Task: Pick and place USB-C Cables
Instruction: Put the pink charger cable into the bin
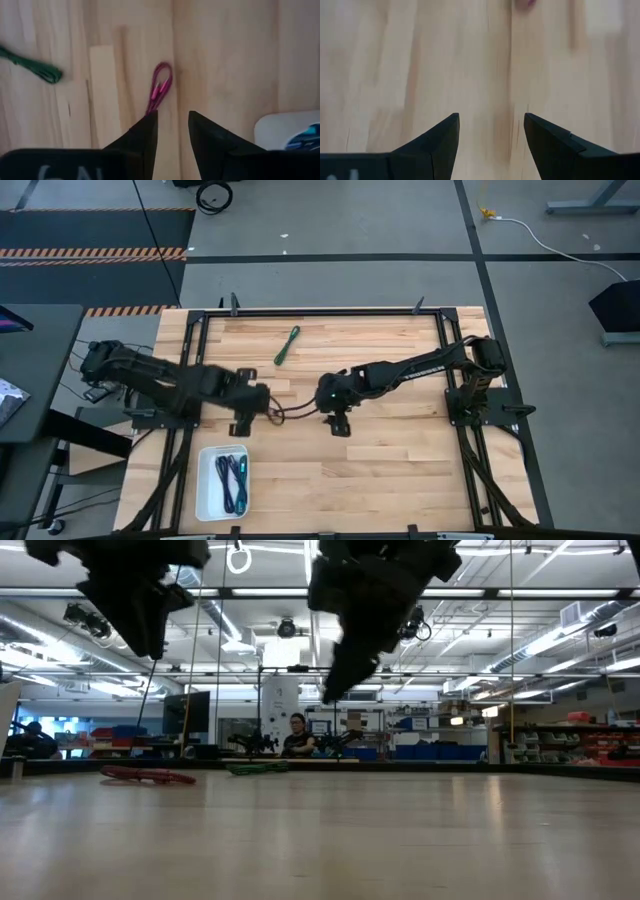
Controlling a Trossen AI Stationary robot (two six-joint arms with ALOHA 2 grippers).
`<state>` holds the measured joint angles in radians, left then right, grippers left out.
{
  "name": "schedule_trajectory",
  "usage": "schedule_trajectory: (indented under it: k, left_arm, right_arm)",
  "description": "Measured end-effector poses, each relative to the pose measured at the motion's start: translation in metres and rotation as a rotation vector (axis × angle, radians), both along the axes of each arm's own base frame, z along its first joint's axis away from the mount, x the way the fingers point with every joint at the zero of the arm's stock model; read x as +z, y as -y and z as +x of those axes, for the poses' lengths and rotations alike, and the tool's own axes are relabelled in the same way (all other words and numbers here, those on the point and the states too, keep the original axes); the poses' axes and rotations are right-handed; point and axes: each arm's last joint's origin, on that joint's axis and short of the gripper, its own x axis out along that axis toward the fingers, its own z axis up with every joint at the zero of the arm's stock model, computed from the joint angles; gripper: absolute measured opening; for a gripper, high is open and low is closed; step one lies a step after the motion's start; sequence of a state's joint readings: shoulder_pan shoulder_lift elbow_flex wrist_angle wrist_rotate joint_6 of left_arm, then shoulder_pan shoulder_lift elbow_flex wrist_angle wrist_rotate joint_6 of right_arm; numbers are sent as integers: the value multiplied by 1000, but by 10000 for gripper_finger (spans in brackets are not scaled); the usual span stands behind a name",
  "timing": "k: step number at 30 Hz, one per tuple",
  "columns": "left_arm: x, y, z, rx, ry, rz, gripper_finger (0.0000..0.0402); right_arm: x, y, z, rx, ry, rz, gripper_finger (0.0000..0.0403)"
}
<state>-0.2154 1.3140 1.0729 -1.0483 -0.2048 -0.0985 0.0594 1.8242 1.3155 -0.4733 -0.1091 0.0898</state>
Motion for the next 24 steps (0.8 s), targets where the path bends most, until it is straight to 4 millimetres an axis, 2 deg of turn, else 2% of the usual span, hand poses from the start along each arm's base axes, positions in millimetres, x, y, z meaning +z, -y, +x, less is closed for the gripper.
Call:
schedule_trajectory:
  k: [5, 10, 14, 19, 24]
  left_arm:
    - [-1, -31, 4, 12, -32, -85, 116]
    - [-4, -56, 5, 49, -36, -118, 116]
    - [-23, -71, 1, 75, -52, -172, 116]
    - [-53, -80, -8, 113, -78, -213, 116]
    - [-68, -81, -10, 100, -70, -162, 116]
  right_arm:
    - [-7, 1, -20, -35, -218, 15, 229]
    - [-8, 2, -32, -66, -341, 15, 228]
    - [-7, 2, -35, -70, -366, 6, 228]
    - [-7, 2, -36, -72, -369, 2, 228]
    - [-7, 2, -35, -73, -358, -1, 228]
